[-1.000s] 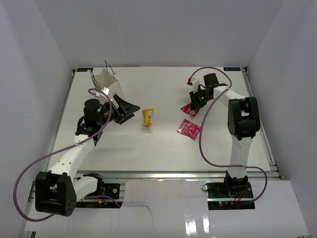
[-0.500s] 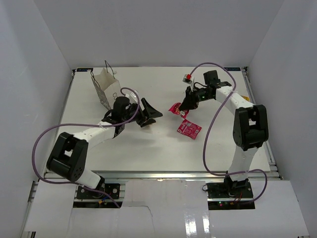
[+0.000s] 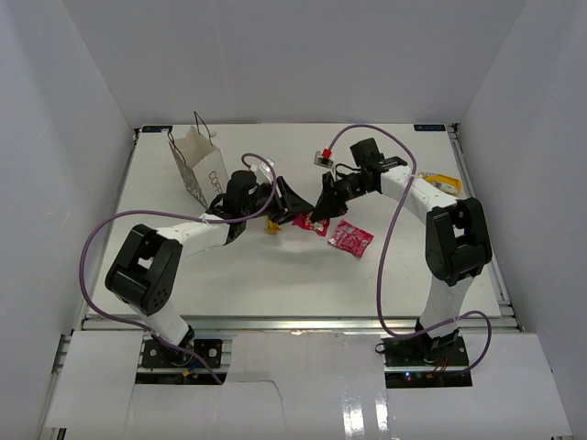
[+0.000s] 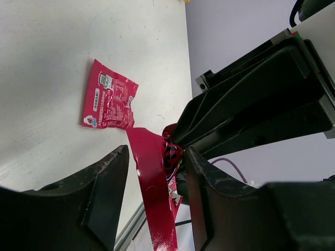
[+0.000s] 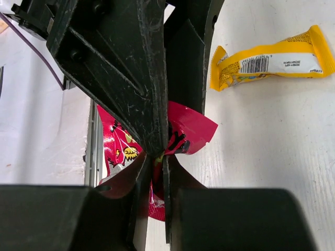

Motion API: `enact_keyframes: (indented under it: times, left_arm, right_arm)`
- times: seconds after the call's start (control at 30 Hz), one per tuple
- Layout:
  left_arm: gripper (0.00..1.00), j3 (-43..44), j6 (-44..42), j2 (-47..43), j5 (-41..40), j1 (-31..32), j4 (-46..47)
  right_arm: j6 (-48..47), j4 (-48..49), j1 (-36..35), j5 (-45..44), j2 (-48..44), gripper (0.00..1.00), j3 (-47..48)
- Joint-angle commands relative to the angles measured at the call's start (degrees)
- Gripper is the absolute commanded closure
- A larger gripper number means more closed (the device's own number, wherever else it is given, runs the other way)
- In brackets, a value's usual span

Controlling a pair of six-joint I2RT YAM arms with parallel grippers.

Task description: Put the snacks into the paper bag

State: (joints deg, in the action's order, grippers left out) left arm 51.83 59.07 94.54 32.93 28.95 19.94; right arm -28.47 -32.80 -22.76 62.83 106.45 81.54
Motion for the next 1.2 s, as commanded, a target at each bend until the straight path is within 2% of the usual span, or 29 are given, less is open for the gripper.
enact_keyframes:
  times: [0.0,0.3,0.6,0.87,1.0,1.03,1.07,1.13,1.17]
  left_arm:
    - [0.43,1.2,-0.4,-1.1,2.2,0.3,1.5]
    - [0.40,0.9,-1.4,-2.1,3.5,0.3,1.5]
    - [0.44,1.2,-1.3,-2.3,5.2,0.3,1.5]
    - [0.57,2.0,-0.7,-0.9,6.5,0.3,1.5]
    - [0.74,2.7,-0.7,-0.4,7.7,0.3,1.6]
    - [0.84,2.8,-0.7,-0.3,7.8,0.3,1.6]
    - [0.89,2.8,-0.7,-0.2,7.9,0.3,1.6]
    - [1.00,2.7,-0.7,-0.4,8.0,0.3,1.5]
    - [1.00,2.7,-0.7,-0.5,8.1,0.2,1.5]
  right_arm:
    - [1.2,1.2,0.4,1.2,-1.4,0.91,1.7]
    - [0.1,1.4,1.7,0.1,-0.5,0.91,2.9]
    - [-0.1,1.3,3.7,1.0,0.6,0.90,3.3]
    - [0.2,1.8,3.3,1.9,0.2,0.89,2.2]
    - [1.0,2.8,3.0,1.6,-0.3,0.86,1.1]
    - [1.3,3.3,2.9,1.5,-0.3,0.85,0.8]
    - [2.0,3.7,2.9,1.5,-0.4,0.84,0.7]
    - [2.5,4.5,2.9,1.2,-0.2,0.75,0.8]
    - [2.5,4.6,2.9,1.2,-0.2,0.72,1.1]
